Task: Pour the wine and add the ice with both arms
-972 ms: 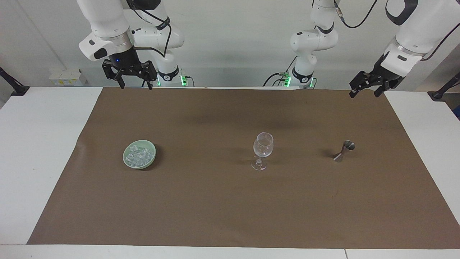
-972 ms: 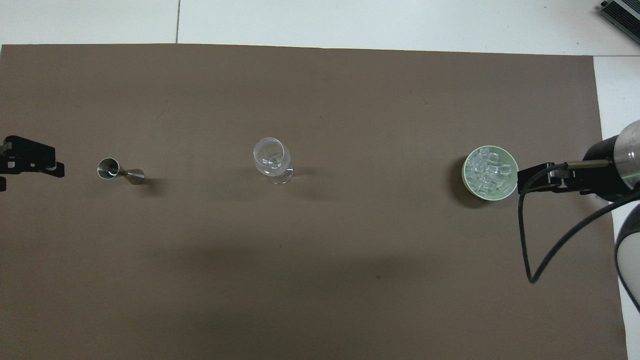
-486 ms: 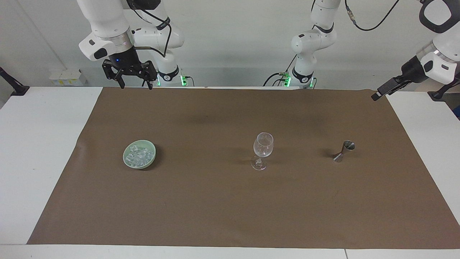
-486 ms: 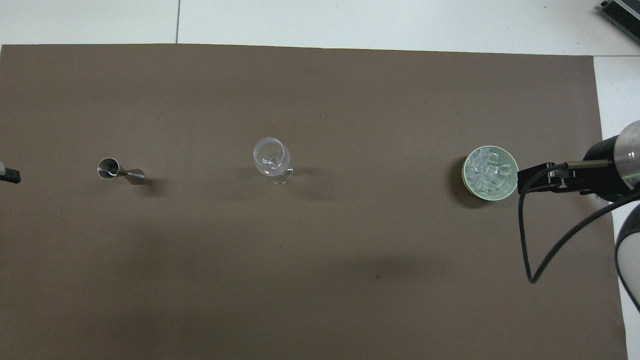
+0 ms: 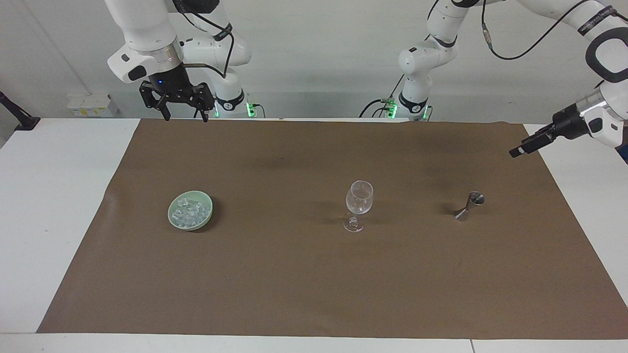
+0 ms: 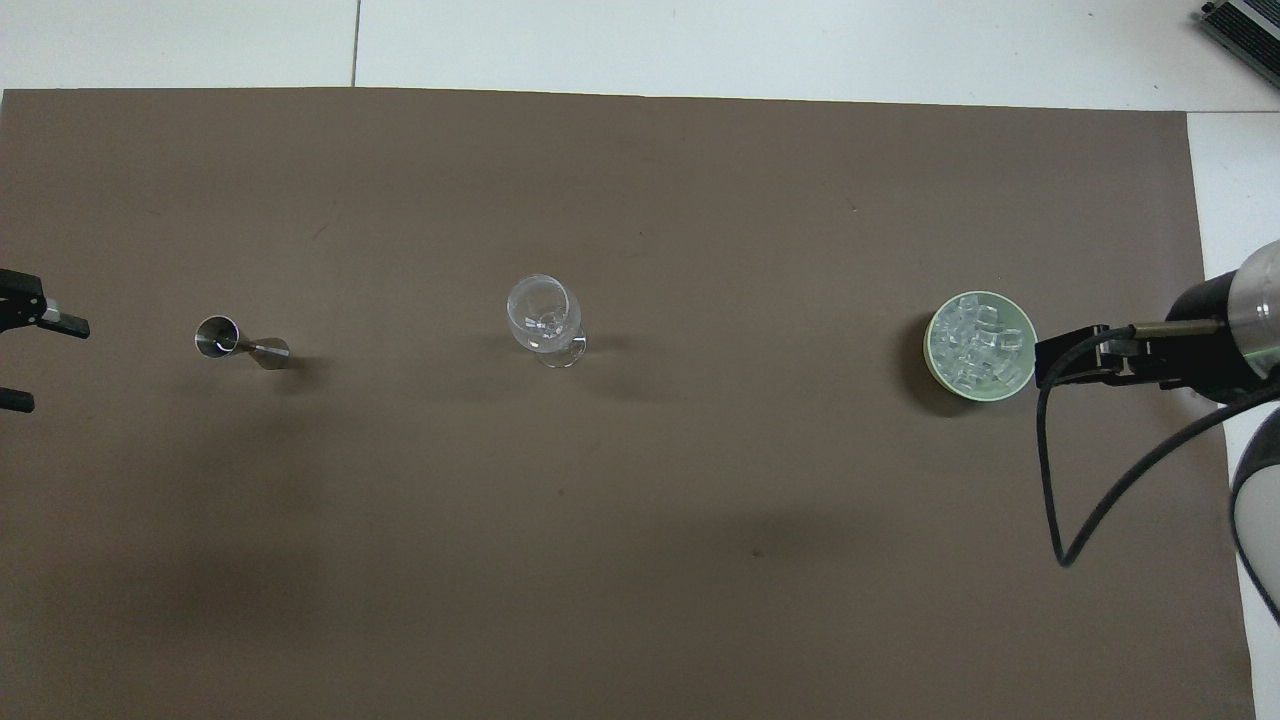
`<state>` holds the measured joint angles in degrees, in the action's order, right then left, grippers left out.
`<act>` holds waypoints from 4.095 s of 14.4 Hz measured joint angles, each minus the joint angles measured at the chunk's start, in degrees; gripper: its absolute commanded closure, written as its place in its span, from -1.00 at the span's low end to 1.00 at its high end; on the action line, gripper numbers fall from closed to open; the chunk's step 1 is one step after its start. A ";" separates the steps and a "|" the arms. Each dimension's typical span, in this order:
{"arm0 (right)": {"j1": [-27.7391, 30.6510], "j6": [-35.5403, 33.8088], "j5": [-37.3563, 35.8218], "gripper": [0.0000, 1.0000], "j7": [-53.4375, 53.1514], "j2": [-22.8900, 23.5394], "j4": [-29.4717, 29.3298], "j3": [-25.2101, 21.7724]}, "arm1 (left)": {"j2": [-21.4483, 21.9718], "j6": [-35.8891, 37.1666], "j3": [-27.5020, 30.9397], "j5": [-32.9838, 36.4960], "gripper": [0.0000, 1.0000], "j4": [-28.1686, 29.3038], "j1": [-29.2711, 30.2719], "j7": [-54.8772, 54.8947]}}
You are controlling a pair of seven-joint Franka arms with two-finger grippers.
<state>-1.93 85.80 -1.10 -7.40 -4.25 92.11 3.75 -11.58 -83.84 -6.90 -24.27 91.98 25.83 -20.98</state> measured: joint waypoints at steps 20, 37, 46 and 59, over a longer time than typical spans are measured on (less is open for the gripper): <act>0.00 0.00 0.00 -1.00 0.00 0.00 0.00 0.00 | -20.81 0.51 -2.05 -29.37 -1.00 3.61 11.88 -18.74; 0.00 0.00 0.00 -1.00 0.00 0.00 0.00 0.00 | -27.10 -4.88 -4.32 -32.91 -1.00 3.50 9.96 -19.91; 0.00 0.00 0.00 -1.00 0.00 0.00 0.00 0.00 | -27.30 -5.19 -4.34 -33.05 -1.00 3.50 9.30 -20.12; 0.00 0.00 0.00 -1.00 0.00 0.00 0.00 0.00 | -29.04 -5.11 -4.71 -33.92 -0.81 3.56 8.84 -19.66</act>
<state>-1.93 85.80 -1.10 -7.40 -4.25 92.11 3.75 -40.62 -88.95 -11.61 -58.19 95.54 34.68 -40.64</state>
